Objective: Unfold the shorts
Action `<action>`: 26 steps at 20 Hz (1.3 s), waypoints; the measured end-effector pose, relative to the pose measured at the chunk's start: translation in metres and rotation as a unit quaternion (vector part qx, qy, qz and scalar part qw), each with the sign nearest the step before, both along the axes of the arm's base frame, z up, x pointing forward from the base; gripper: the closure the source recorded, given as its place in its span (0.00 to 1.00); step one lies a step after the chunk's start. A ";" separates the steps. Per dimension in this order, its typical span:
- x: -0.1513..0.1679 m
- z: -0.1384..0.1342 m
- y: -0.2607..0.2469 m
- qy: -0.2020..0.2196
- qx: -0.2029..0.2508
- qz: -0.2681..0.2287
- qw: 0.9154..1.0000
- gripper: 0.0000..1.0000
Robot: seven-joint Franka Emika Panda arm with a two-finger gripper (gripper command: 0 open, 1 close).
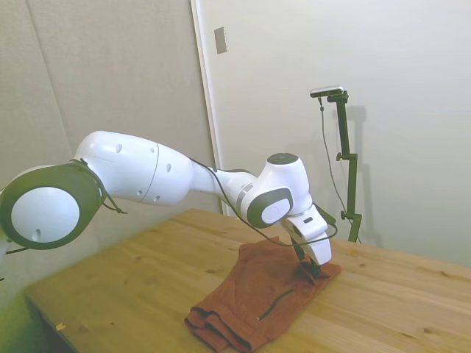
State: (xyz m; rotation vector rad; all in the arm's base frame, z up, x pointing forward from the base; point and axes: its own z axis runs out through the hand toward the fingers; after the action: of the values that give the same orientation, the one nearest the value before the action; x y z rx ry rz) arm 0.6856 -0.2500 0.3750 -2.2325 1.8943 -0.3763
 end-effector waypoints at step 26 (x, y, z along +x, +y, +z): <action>-0.028 0.037 -0.004 -0.020 0.011 0.066 0.998 1.00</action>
State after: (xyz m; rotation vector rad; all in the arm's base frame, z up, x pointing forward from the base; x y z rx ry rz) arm 0.6577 -0.2536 0.4120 -2.3026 1.7114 -0.3758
